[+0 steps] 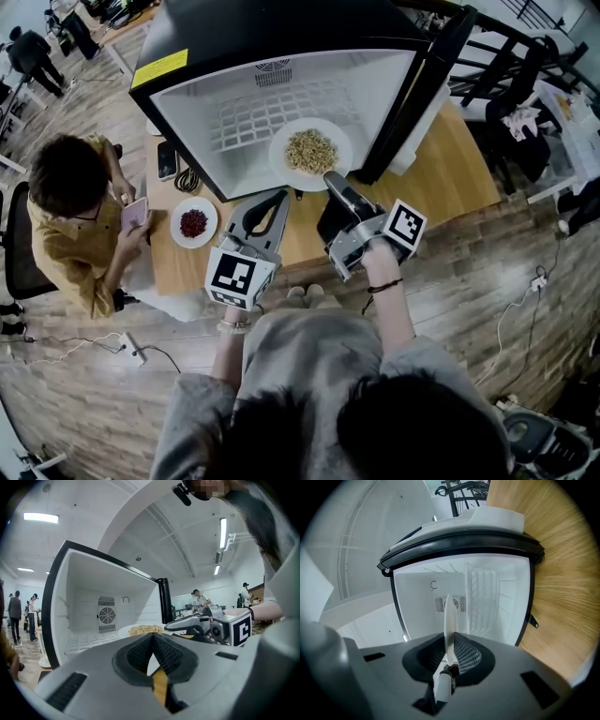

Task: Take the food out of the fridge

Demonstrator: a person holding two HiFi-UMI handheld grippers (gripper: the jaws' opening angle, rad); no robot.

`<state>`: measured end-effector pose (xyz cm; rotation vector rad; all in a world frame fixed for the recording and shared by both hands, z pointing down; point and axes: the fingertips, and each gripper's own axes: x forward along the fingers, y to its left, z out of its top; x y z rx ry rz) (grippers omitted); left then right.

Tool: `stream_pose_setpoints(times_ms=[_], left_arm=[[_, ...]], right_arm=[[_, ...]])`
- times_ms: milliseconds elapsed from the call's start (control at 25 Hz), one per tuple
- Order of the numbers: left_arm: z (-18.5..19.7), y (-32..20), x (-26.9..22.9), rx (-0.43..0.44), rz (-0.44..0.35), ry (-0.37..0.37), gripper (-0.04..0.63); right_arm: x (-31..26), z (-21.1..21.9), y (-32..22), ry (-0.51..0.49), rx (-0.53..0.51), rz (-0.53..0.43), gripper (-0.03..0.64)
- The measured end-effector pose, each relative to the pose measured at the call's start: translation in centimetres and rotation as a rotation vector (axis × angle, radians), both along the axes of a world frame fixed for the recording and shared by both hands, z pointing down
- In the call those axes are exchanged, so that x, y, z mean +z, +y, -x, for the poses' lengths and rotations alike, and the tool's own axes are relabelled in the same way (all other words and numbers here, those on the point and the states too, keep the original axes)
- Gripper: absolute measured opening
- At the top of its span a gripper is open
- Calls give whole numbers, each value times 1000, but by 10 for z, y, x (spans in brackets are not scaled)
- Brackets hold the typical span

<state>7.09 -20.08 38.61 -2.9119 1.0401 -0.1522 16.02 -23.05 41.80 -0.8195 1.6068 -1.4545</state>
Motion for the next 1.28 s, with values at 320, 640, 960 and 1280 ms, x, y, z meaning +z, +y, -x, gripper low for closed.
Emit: stream_pose_setpoints(times_ms=[320, 640, 960, 1280], left_arm=[[5, 9, 2, -25, -4, 15, 8], [1, 6, 2, -24, -6, 21, 8], [-1, 5, 2, -31, -16, 9, 8], [-1, -1, 9, -45, -4, -1, 8]], right_arm=[[3, -3, 12, -2, -5, -3, 54], [5, -5, 15, -4, -7, -5, 54], [1, -8, 14, -9, -4, -13, 54], [2, -12, 10, -4, 8, -12, 54]])
